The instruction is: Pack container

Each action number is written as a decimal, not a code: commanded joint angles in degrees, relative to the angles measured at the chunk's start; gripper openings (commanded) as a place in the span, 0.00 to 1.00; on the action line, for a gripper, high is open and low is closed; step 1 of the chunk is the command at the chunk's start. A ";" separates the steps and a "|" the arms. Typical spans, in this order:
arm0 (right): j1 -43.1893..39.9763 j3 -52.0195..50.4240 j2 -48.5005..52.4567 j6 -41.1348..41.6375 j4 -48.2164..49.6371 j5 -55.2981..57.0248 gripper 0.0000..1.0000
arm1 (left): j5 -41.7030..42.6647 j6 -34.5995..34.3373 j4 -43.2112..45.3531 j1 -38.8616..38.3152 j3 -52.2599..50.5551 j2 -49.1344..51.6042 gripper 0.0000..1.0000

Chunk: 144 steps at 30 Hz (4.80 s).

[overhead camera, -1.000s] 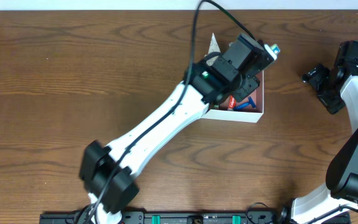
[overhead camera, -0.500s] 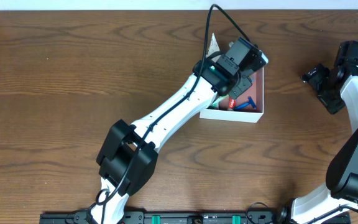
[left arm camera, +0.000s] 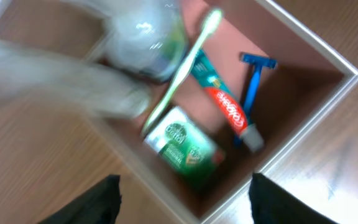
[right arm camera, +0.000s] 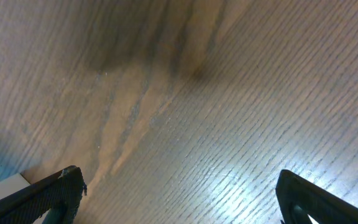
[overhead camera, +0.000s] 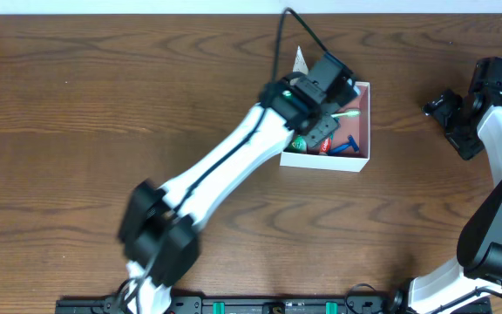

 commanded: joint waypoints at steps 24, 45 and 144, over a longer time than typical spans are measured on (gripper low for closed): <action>0.02 -0.04 0.26 0.81 -0.09 0.59 0.99 | -6.14 -8.46 -21.70 5.14 1.01 -35.76 0.98; 0.02 -0.04 0.26 0.81 -0.09 0.59 0.99 | 11.52 -16.59 26.10 30.10 -56.22 -62.71 0.98; 0.02 -0.04 0.26 0.81 -0.09 0.59 0.99 | 12.00 -16.50 43.21 40.89 -94.95 -103.80 0.98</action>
